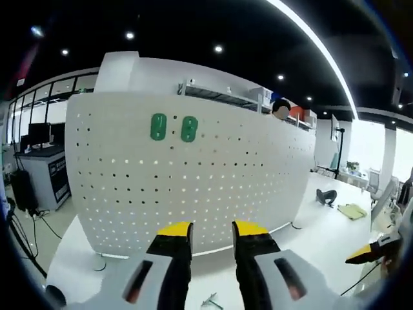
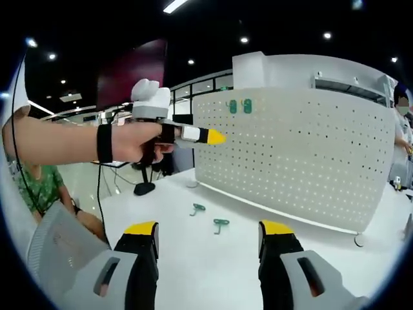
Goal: Insert the hook assembly into the mounting plate slot until the hook locks in place.
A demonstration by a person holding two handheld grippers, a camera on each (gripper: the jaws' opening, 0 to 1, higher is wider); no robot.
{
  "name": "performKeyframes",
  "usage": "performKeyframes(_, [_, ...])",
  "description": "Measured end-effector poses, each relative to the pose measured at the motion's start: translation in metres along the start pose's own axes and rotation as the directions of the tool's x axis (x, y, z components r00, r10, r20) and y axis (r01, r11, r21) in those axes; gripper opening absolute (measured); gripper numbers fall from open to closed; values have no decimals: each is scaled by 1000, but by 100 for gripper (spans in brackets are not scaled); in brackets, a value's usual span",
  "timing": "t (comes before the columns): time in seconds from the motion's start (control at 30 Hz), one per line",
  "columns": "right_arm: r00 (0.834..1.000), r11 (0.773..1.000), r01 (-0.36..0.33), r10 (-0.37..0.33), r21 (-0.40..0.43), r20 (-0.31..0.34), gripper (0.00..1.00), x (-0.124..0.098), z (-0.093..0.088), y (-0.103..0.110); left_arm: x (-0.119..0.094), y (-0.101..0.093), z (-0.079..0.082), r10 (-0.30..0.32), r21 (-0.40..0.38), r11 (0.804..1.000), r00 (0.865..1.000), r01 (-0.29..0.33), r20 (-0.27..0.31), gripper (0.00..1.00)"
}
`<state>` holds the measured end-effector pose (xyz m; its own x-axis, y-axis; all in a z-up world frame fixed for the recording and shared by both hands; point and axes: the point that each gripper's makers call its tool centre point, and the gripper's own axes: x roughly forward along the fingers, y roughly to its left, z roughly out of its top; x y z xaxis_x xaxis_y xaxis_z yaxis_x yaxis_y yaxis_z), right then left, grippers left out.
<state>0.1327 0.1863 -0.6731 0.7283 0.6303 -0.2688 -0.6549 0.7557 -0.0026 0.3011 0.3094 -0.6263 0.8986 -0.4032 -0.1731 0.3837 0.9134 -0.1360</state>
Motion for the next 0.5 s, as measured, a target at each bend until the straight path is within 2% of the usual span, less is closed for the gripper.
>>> performKeyframes(0.17, [1000, 1000, -12, 12, -7, -8, 66, 0, 0, 2, -9, 11, -24, 19, -6, 1000, 998, -20, -53, 26])
performKeyframes(0.5, [1000, 1000, -17, 17, 8, -17, 68, 1, -2, 3, -25, 31, -57, 20, -8, 1000, 993, -21, -115, 31])
